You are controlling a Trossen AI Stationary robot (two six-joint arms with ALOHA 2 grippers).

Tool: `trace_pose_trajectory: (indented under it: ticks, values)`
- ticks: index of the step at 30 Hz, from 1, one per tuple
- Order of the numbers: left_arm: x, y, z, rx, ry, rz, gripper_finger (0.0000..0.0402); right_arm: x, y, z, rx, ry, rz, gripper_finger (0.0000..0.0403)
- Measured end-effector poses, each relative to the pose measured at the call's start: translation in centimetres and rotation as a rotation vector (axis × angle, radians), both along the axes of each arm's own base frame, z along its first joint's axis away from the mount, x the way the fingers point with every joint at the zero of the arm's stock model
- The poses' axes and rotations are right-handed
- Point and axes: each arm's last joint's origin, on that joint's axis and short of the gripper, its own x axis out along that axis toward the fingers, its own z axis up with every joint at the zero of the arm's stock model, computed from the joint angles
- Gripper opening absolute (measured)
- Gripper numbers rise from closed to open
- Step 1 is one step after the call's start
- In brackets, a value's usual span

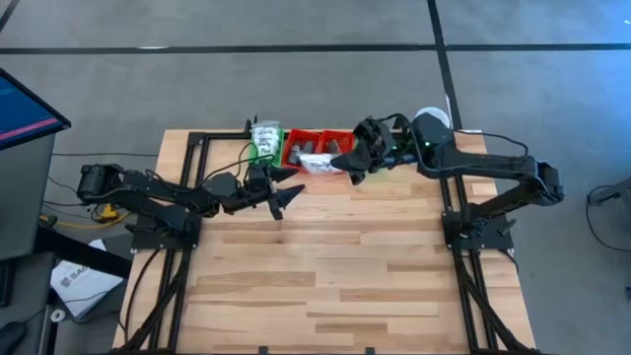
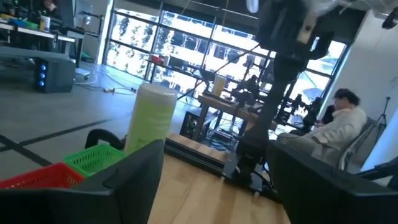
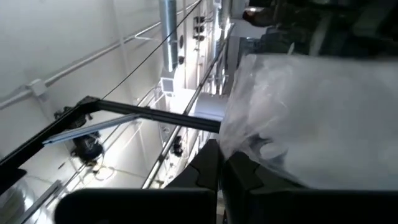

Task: Pick & Place Travel size toiletries
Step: Put the cotton pack into the left green basket

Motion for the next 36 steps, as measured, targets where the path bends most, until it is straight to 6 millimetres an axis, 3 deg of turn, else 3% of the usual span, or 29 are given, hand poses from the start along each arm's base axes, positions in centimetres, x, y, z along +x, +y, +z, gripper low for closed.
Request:
trace_pose_trajectory:
  ticks: [7,18,28,36]
  values:
    - [-0.1,0.0,0.5,0.001,-0.054,-0.001,0.0282,1.7,0.6,-0.5,-0.001,0.03,0.045,0.0]
    - [-0.6,-0.5,3.0,0.104,-0.291,-0.122,0.0282,1.5,0.4,-0.4,-0.02,0.012,0.013,0.0]
    - [0.0,-0.4,5.9,0.159,-0.365,-0.121,0.0282,1.6,0.3,-0.4,-0.015,0.012,-0.01,0.0]
    - [0.6,0.1,6.4,0.161,-0.356,-0.172,0.0282,1.6,0.3,-0.4,-0.021,0.009,-0.018,0.0]
